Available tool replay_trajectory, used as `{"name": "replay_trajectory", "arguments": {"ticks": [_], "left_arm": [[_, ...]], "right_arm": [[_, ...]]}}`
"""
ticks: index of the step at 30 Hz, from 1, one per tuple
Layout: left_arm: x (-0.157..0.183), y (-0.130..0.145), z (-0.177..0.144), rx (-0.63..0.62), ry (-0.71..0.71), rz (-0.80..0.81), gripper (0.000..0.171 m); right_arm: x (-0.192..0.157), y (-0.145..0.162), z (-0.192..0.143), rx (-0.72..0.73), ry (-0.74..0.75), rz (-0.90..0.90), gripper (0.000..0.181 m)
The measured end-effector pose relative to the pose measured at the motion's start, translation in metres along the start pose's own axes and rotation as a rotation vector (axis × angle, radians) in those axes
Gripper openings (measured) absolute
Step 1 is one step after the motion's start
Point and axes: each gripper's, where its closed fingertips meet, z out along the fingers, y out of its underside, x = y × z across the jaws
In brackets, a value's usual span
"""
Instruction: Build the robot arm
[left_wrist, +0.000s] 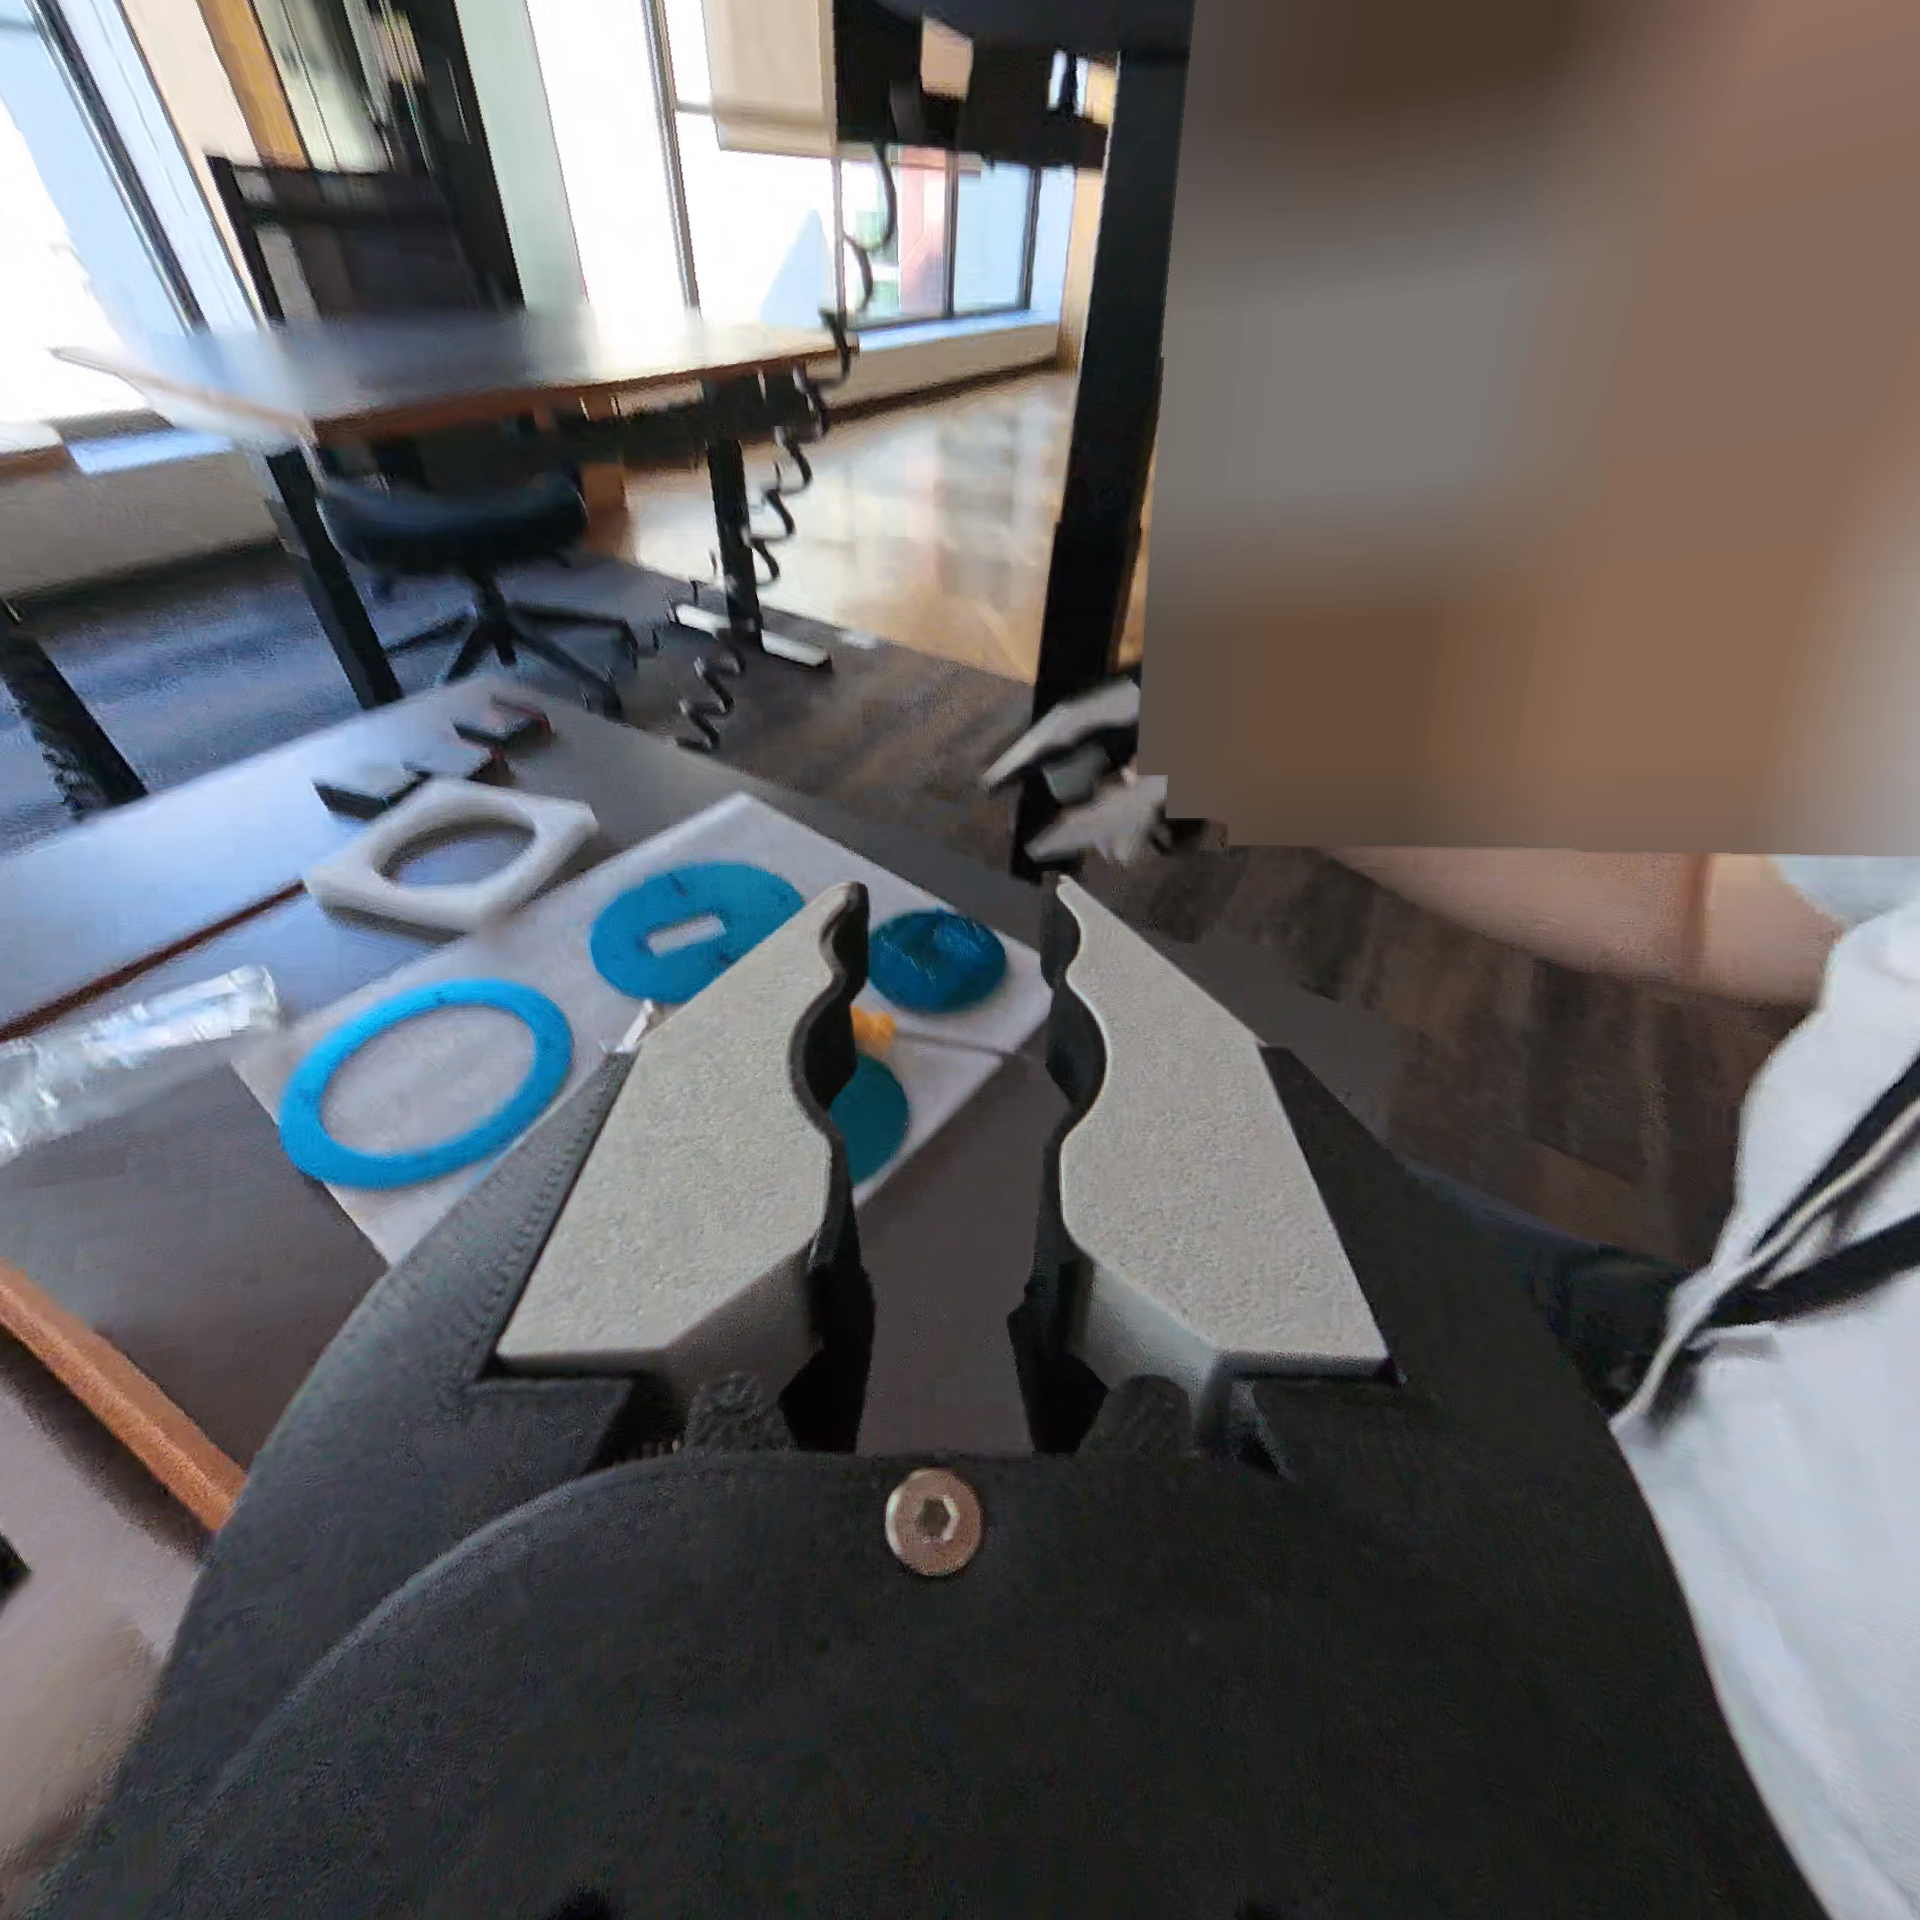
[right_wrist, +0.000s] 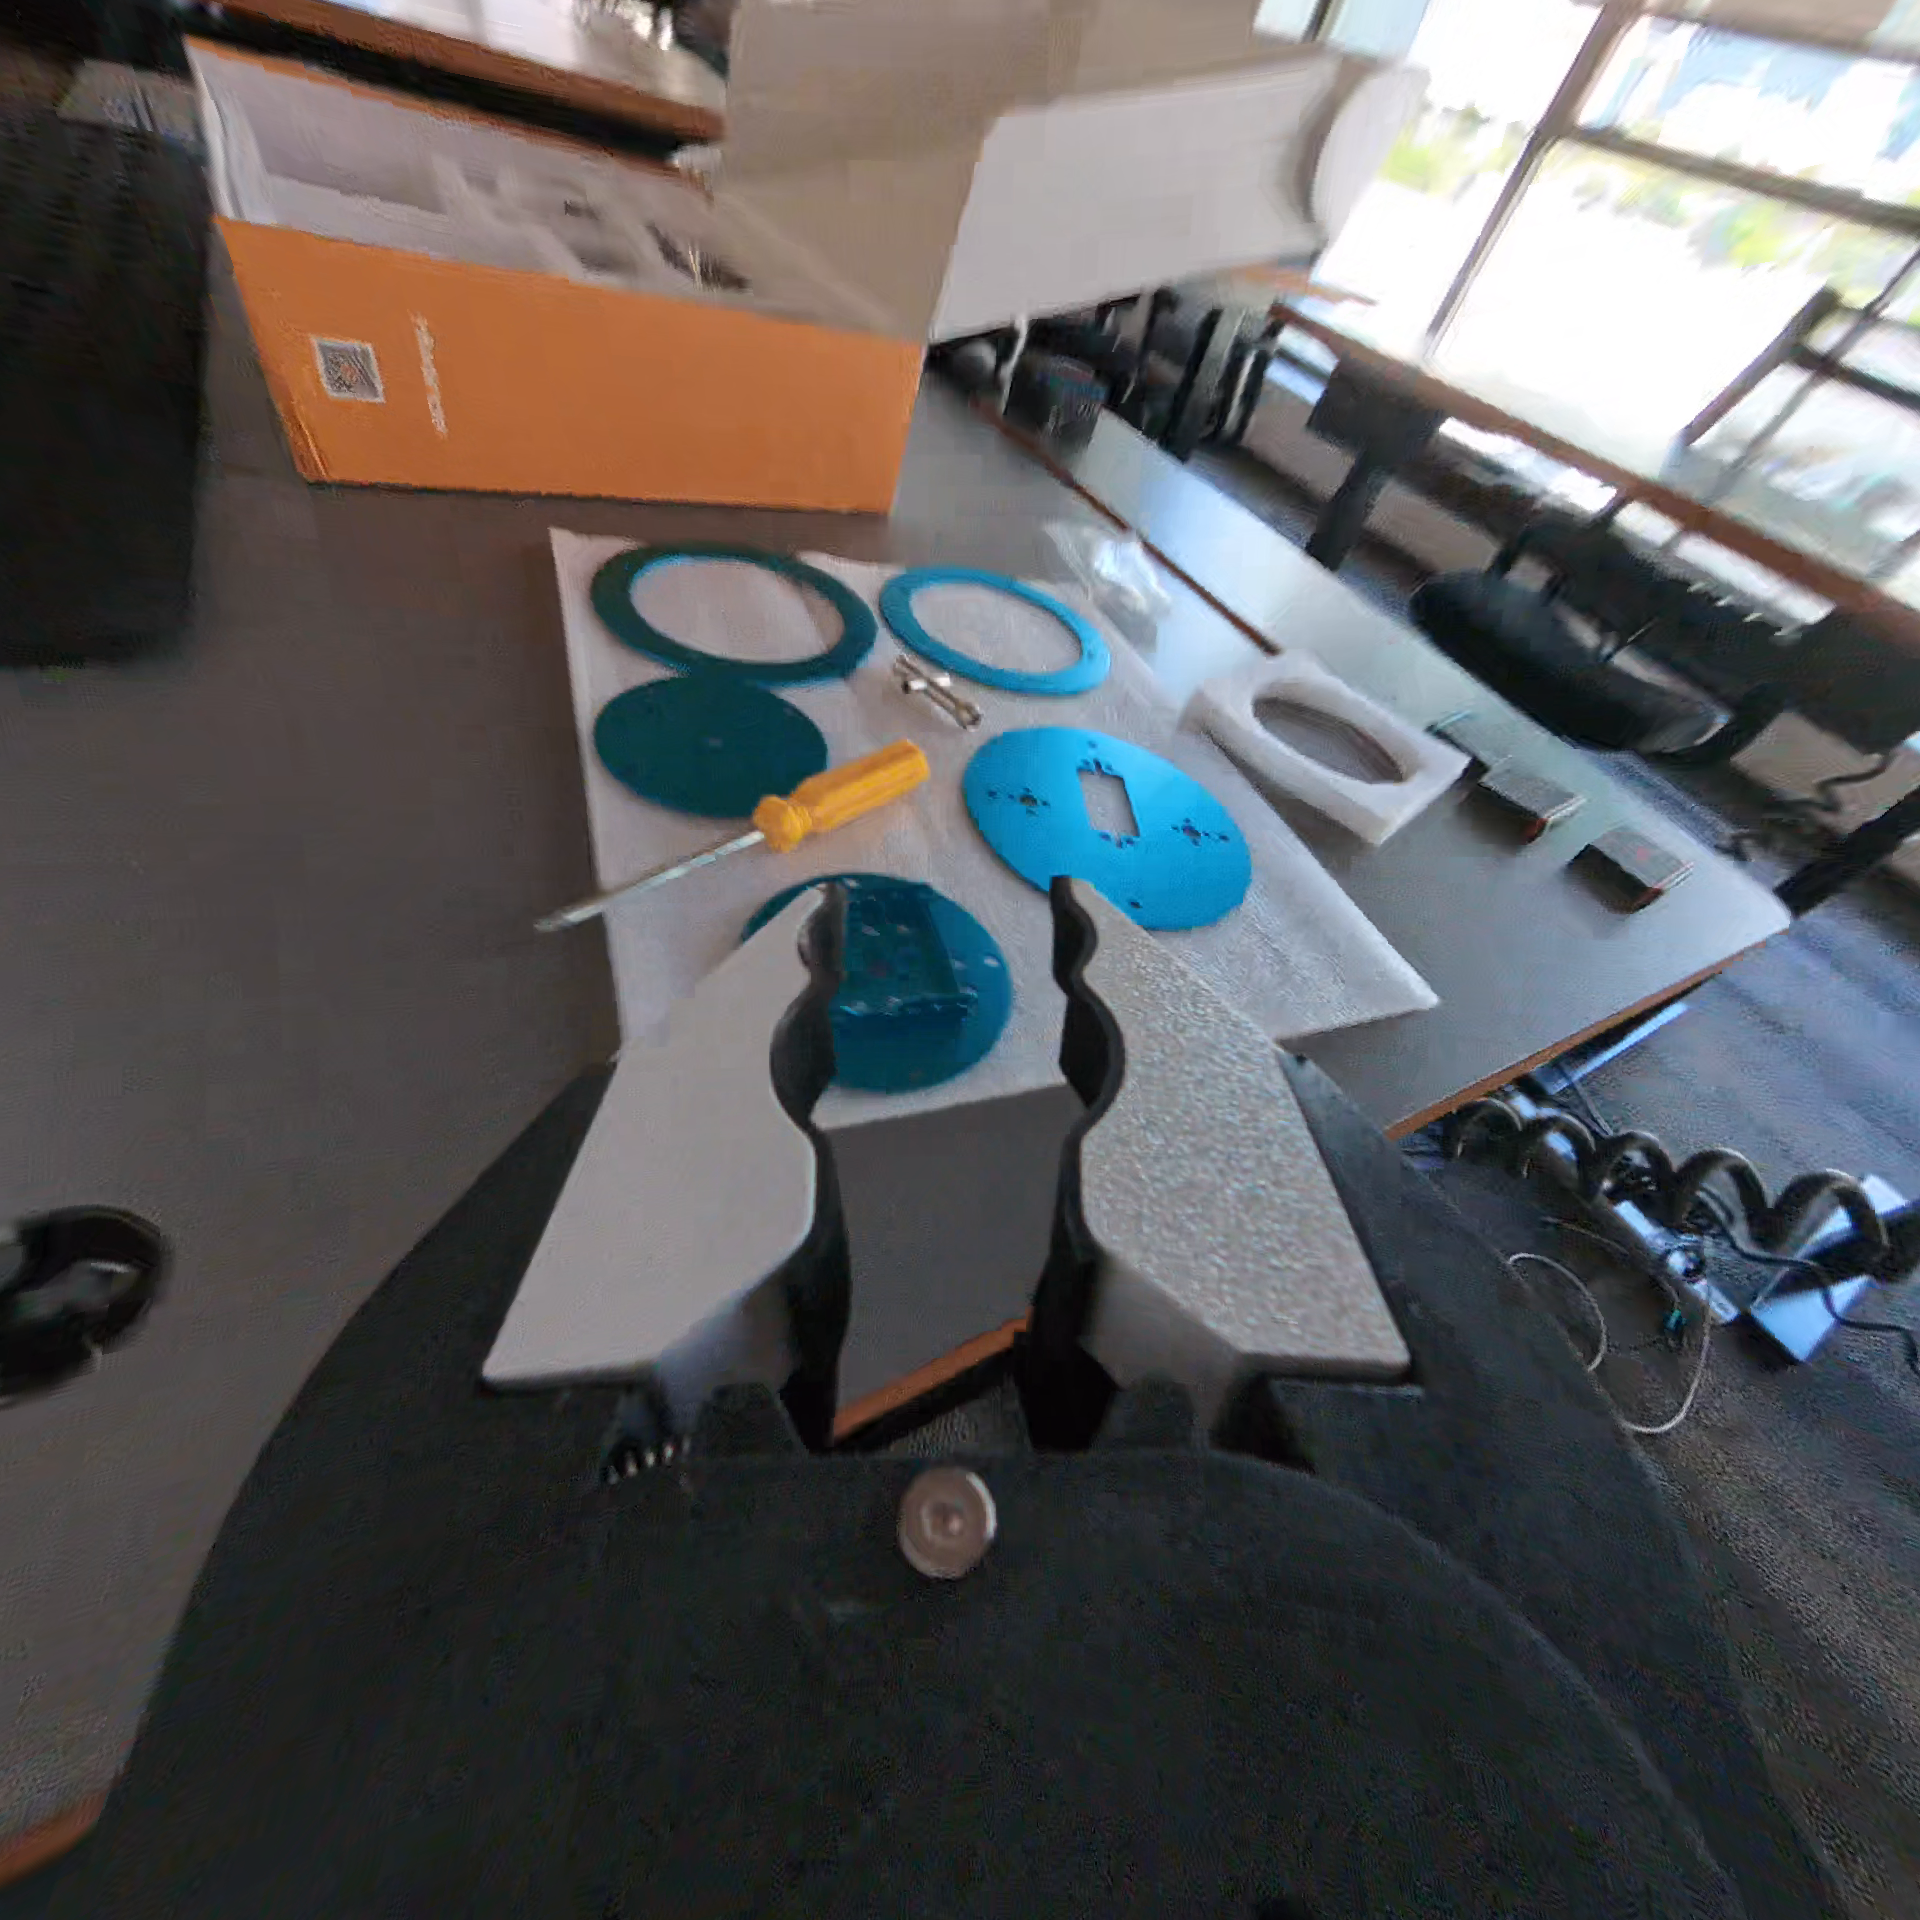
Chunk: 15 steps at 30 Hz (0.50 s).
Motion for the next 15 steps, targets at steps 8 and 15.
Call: {"name": "replay_trajectory", "arguments": {"ticks": [8,15], "left_arm": [[0.006,-0.105,0.074,-0.053,0.15,-0.017,0.037],[0.087,-0.245,0.144,-0.046,0.386,0.082,0.032]], "right_arm": [[-0.059,-0.151,-0.08,-0.078,0.369,0.063,0.024],[-0.008,-0.34,-0.243,-0.029,0.756,0.061,0.026]]}}
